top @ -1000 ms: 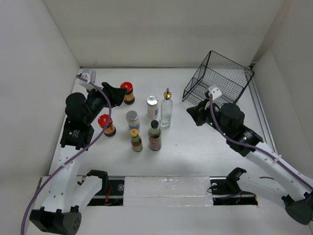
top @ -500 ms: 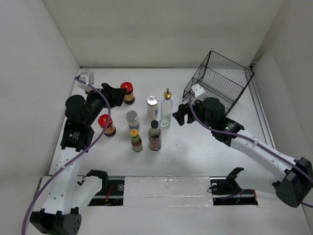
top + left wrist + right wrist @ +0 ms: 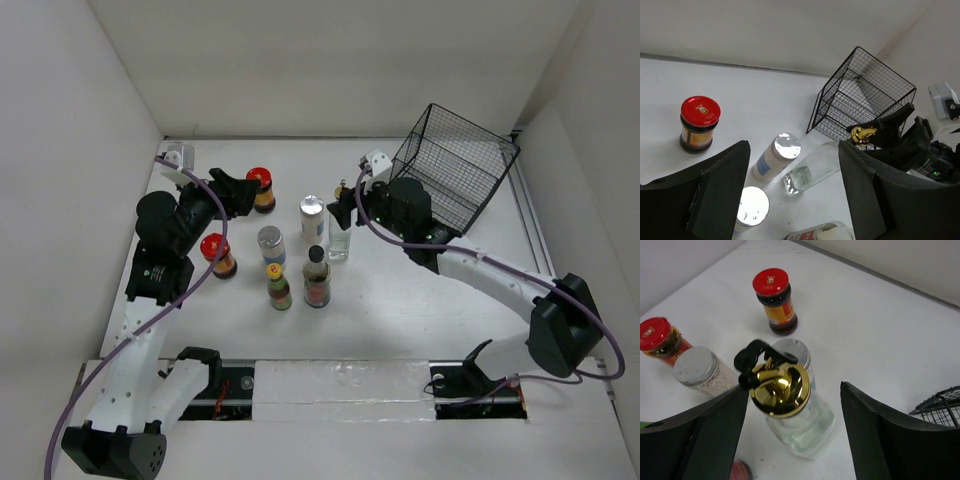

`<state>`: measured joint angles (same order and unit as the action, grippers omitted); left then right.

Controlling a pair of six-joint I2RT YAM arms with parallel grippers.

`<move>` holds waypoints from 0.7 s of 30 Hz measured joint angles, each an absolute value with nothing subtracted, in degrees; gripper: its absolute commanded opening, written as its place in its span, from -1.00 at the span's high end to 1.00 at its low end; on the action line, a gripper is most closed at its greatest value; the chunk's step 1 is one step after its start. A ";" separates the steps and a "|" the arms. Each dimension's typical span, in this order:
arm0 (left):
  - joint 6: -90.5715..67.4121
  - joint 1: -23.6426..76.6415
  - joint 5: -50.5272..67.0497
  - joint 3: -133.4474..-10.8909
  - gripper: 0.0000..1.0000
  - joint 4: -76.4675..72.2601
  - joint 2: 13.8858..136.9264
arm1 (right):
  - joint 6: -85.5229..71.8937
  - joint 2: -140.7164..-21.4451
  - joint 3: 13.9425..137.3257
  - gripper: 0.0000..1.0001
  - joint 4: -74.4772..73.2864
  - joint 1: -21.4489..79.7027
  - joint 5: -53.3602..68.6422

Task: Organize the condiment bottles

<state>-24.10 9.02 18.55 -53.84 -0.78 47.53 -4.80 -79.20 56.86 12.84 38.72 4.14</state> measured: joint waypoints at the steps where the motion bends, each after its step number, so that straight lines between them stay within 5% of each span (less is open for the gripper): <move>1: -24.10 9.02 18.57 -53.84 -0.35 -0.82 47.53 | -4.67 -80.29 57.34 -0.58 13.87 38.72 4.21; 6: -24.10 9.02 18.87 -53.82 -0.35 -1.06 47.53 | -4.27 -85.19 58.59 -0.40 19.66 38.72 4.36; 11: -24.12 9.02 19.79 -53.47 -0.35 -1.50 47.53 | -4.03 -89.30 58.57 0.45 27.68 38.70 4.43; 21: -24.12 9.02 20.43 -52.95 -0.35 -1.54 48.05 | -5.54 -89.67 59.13 0.67 29.19 38.22 4.08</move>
<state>-24.12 9.02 20.43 -52.95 -1.54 48.05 -5.54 -89.67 59.13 29.19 38.22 4.08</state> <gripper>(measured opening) 0.670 0.435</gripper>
